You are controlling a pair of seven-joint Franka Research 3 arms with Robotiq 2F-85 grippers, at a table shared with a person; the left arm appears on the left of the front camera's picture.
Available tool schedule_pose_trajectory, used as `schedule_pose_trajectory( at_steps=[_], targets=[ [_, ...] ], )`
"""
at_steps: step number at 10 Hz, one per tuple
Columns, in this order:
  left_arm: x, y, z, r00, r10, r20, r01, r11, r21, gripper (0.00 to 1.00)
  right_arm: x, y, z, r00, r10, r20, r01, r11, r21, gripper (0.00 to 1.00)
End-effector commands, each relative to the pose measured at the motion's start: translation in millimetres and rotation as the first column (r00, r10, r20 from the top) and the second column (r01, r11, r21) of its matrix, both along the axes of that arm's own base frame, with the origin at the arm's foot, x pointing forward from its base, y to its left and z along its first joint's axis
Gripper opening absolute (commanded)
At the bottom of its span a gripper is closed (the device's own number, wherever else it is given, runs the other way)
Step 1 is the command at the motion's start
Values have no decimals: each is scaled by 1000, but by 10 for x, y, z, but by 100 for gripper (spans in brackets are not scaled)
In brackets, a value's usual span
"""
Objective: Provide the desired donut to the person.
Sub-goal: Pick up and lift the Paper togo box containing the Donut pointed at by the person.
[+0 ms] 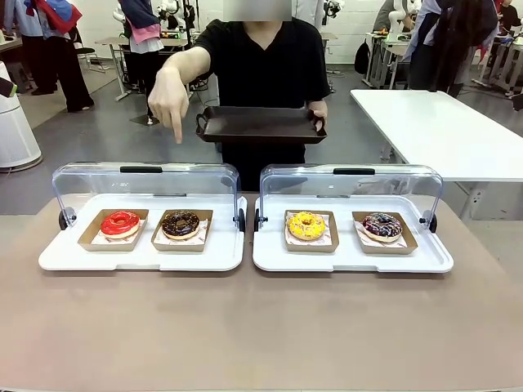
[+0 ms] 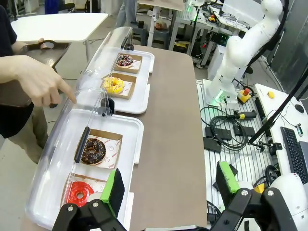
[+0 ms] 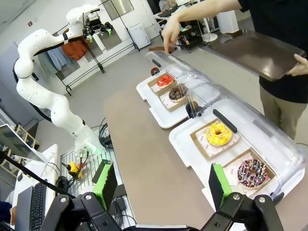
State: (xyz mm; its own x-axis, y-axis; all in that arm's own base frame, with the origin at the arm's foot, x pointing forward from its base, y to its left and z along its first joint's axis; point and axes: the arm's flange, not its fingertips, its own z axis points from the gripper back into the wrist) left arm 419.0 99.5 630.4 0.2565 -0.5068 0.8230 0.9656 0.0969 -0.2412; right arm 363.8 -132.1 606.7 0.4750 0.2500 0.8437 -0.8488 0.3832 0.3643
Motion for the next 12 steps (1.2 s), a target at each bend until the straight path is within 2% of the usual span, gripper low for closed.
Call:
schedule_pose_trajectory(
  at_steps=[1,12],
  targets=[
    [-5,5,30,1000,-2,-6,2,1000,1,100,8,2,2,1000,9,4,-9,1000,10,100],
    [-5,5,30,1000,-2,-6,2,1000,1,100,8,2,2,1000,9,4,-9,1000,10,100]
  ],
)
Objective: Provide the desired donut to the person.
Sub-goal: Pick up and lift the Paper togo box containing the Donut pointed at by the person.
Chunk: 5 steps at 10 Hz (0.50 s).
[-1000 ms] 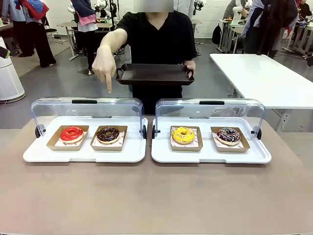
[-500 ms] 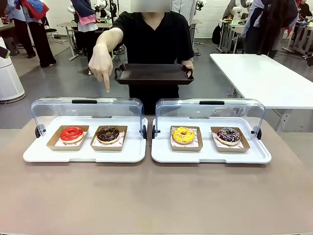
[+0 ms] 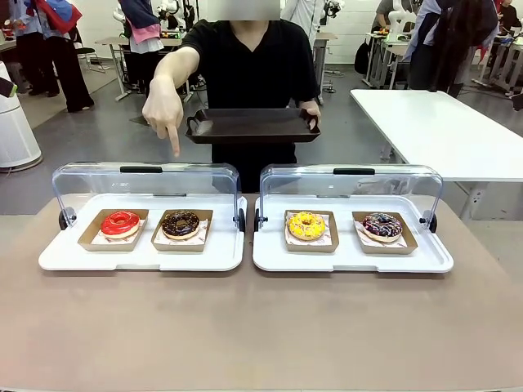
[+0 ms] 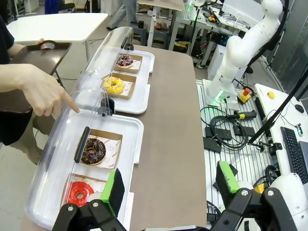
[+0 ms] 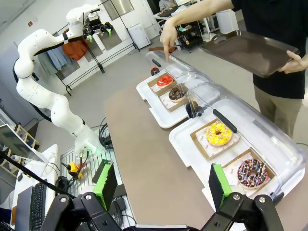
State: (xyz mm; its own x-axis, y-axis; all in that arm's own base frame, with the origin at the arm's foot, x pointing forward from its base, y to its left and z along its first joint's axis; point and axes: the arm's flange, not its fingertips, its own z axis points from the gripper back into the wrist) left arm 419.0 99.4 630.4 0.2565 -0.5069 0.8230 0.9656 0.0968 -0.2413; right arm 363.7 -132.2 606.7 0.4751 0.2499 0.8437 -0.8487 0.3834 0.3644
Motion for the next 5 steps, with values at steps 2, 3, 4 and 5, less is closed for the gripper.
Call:
schedule_pose_trajectory(
  at_steps=[2,3,4,5],
  targets=[
    [-5,6,30,1000,-2,-6,2,1000,1,100,8,3,2,1000,9,4,-9,1000,10,100],
    [0,0,0,1000,0,0,0,1000,0,100,8,3,2,1000,9,4,-9,1000,10,100],
    [43,-194,166,999,-46,1,46,992,121,100,8,3,2,1000,9,4,-9,1000,10,100],
    [138,-450,324,995,-97,-3,95,966,242,100,8,3,2,1000,9,4,-9,1000,10,100]
  ],
)
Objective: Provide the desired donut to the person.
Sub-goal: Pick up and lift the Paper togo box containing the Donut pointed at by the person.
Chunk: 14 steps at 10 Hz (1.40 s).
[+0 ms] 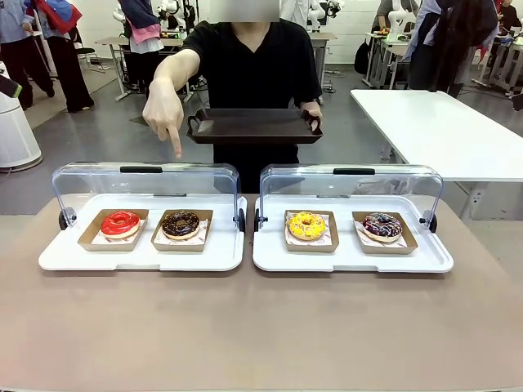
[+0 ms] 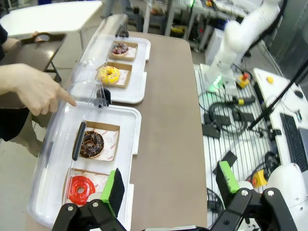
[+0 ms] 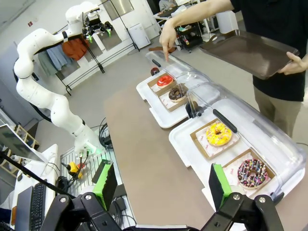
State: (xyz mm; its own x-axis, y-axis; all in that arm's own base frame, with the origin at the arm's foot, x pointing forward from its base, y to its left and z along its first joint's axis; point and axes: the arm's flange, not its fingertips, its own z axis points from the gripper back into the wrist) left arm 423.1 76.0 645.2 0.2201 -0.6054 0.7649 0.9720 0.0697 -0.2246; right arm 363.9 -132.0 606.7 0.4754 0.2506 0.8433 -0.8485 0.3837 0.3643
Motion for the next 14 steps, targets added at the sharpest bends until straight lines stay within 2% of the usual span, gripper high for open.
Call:
schedule_pose_trajectory(
  at_steps=[1,2,3,4,5,6,7,8,10,11,13,14],
  targets=[
    [242,-552,259,993,-108,-49,117,953,281,100,6,1,1,1000,9,4,-9,1000,11,100],
    [363,-873,227,979,-165,-121,201,887,417,100,6,1,1,1000,9,4,-9,1000,11,100],
    [452,-1194,89,964,-201,-176,266,792,550,100,6,1,1,1000,9,4,-9,1000,11,100],
    [571,-1466,-161,953,-223,-205,303,678,670,100,6,1,1,1000,9,4,-9,1000,11,100],
    [687,-1641,-485,950,-245,-195,305,576,758,100,6,1,1,1000,9,4,-9,1000,11,100],
    [710,-1777,-865,945,-260,-196,307,513,801,100,6,1,1,1000,9,4,-9,1000,11,100],
    [660,-1869,-1163,946,-279,-167,293,506,811,100,6,1,1,1000,9,4,-9,1000,11,100],
    [557,-1930,-1355,951,-295,-90,238,517,822,100,6,1,1,1000,9,4,-9,1000,11,100],
    [392,-1998,-1565,945,-321,70,124,546,828,100,6,1,1,1000,9,4,-9,1000,11,100],
    [335,-2049,-1608,936,-333,109,103,557,824,100,6,1,1,1000,9,4,-9,1000,11,100],
    [313,-2083,-1626,930,-341,136,90,570,817,100,6,1,1,1000,9,4,-9,1000,11,100],
    [470,-2069,-1578,939,-334,87,117,544,831,100,6,1,1,1000,9,4,-9,1000,11,100]
  ],
)
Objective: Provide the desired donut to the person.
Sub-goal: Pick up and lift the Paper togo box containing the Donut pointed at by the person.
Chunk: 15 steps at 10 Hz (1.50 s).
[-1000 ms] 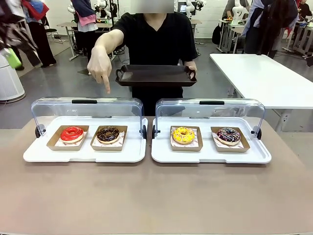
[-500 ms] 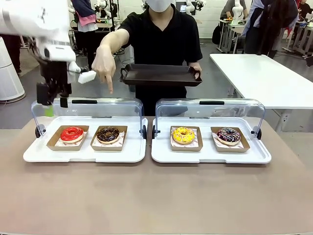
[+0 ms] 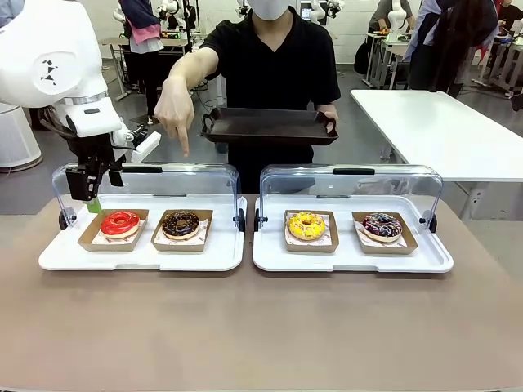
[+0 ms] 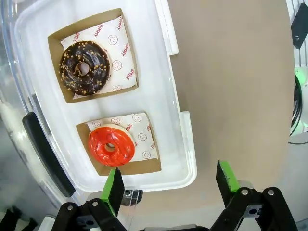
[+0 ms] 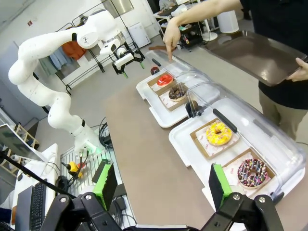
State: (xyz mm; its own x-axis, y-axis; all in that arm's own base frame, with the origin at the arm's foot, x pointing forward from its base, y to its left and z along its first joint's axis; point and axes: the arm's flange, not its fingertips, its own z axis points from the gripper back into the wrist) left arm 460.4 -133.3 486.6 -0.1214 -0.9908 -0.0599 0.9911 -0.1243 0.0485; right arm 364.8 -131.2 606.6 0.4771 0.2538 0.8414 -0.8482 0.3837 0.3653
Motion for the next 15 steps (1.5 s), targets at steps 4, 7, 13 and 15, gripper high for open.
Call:
schedule_pose_trajectory(
  at_steps=[4,7,13,15],
  targets=[
    [97,24,8,1000,11,-29,-11,1000,7,100,-3,-6,3,1000,8,6,-8,1000,14,100],
    [-30,-141,-150,999,9,30,-10,1000,24,100,-3,-6,3,1000,8,6,-8,1000,14,100],
    [-236,-712,-897,994,-41,101,46,998,-47,100,-3,-6,3,1000,8,6,-8,1000,14,100],
    [-124,-654,-1068,997,-1,71,5,998,-55,100,-3,-6,3,1000,8,6,-8,1000,14,100]
  ],
)
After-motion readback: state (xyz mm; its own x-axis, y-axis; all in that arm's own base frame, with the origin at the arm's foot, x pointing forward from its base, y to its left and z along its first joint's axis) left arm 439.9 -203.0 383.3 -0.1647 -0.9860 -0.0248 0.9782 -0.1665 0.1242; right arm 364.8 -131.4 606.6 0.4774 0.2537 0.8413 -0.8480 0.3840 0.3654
